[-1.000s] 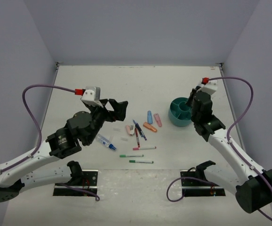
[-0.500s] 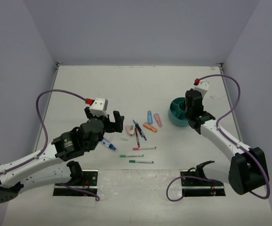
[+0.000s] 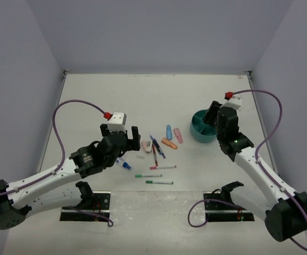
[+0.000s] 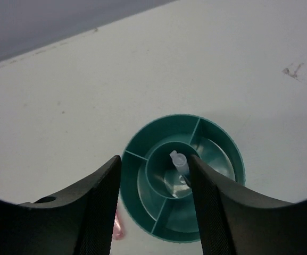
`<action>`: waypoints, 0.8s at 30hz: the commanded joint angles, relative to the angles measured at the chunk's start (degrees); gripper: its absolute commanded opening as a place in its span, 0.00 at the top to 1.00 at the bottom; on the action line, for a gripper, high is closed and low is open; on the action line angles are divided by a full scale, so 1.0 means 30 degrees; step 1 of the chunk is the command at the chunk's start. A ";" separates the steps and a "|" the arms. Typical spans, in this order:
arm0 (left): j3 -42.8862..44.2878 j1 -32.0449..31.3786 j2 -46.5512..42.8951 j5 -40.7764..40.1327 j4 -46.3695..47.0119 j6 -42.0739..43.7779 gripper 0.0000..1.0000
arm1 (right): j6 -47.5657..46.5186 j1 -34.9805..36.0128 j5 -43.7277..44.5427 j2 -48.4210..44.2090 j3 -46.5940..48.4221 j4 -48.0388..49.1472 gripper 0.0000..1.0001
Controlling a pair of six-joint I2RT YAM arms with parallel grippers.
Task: Sort the stationery into containers
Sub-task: Place the pen in the storage box, then pick up the pen from the center of the board.
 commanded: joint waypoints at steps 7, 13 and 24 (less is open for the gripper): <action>0.3520 0.4709 0.1002 -0.1469 -0.5997 -0.4241 0.00 | -0.3899 0.6406 -0.7697 0.1009 0.4218 -0.4779 0.52; 0.3822 0.4931 -0.1449 -0.3713 -0.8219 -0.3438 0.00 | -0.4548 1.0874 -0.7253 0.5435 0.5419 -0.4681 0.58; 0.0525 0.4908 -0.5269 -0.1271 -0.5369 0.0966 0.00 | 0.0673 1.1933 -0.2706 1.0893 0.7685 -0.7194 0.66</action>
